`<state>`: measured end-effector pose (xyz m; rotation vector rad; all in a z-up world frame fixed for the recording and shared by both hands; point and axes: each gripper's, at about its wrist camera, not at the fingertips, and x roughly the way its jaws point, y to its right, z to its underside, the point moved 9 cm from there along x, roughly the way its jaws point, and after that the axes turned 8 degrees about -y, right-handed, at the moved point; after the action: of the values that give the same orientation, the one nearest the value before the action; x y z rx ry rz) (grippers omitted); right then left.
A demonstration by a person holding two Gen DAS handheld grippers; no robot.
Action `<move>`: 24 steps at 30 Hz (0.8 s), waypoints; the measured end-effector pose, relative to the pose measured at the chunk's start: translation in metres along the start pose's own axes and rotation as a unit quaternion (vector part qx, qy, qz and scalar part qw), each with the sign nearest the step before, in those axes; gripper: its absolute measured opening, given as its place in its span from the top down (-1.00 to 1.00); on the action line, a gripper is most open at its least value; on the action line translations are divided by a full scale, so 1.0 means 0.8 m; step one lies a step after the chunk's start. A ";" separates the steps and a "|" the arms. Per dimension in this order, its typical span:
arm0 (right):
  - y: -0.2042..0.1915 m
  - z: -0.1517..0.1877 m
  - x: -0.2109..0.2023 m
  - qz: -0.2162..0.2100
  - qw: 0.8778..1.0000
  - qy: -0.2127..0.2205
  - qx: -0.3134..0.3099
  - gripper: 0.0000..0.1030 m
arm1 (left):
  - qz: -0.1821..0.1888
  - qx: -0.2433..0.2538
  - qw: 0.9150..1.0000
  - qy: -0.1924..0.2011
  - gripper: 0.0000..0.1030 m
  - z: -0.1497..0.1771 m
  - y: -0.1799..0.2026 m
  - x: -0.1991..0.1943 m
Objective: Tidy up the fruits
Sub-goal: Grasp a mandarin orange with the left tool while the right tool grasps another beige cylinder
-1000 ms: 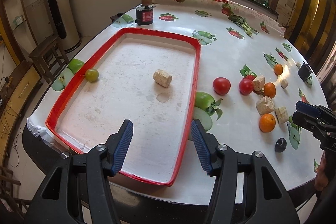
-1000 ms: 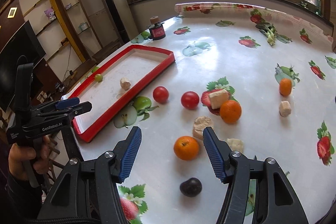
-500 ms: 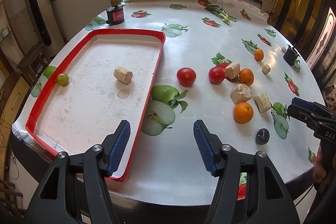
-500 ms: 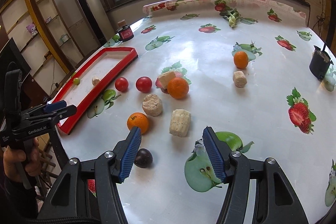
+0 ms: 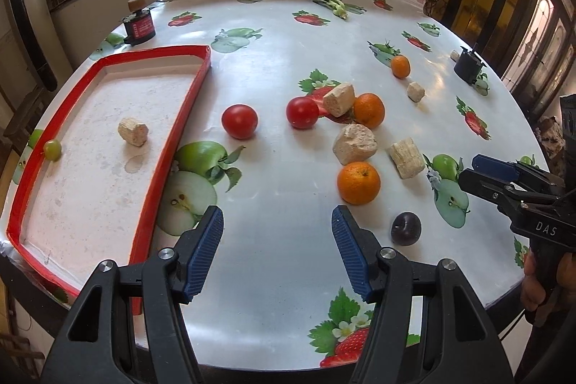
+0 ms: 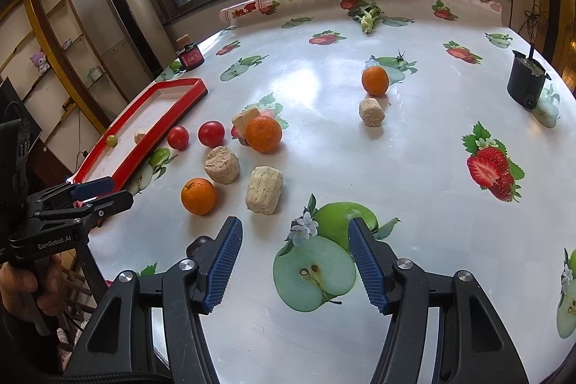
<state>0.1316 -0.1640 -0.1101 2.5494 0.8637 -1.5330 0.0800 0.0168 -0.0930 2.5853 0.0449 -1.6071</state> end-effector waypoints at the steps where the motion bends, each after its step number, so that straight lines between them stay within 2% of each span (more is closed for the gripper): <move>1: -0.001 0.000 0.001 -0.001 1.000 0.000 -0.001 -0.23 | 0.002 0.002 1.000 -0.003 -0.20 -0.001 0.004 0.003; 9: 0.001 -0.002 0.003 -0.001 1.000 0.001 0.000 -0.23 | 0.030 0.027 0.999 -0.012 -0.20 -0.016 0.044 0.024; 15: 0.003 -0.004 0.008 -0.002 1.000 -0.002 -0.001 -0.23 | 0.036 0.039 0.998 -0.017 -0.17 -0.026 0.061 0.049; 18: 0.000 -0.006 0.012 -0.006 1.000 -0.005 -0.003 -0.23 | 0.083 0.029 0.996 -0.024 0.13 -0.026 0.062 0.055; 20: -0.004 -0.009 0.018 -0.008 1.000 -0.010 -0.007 -0.22 | 0.098 0.030 0.995 -0.019 0.38 -0.026 0.064 0.050; 23: -0.016 -0.017 0.030 -0.012 1.000 -0.016 -0.017 -0.21 | 0.065 0.040 0.997 -0.010 0.38 -0.026 0.057 0.046; 24: -0.020 -0.020 0.035 -0.011 1.000 -0.018 -0.022 -0.21 | 0.070 0.038 0.997 -0.012 0.38 -0.025 0.054 0.046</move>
<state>0.1469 -0.1332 -0.1214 2.4817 0.9146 -1.5447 0.1175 -0.0253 -0.1140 2.5589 -0.1983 -1.6191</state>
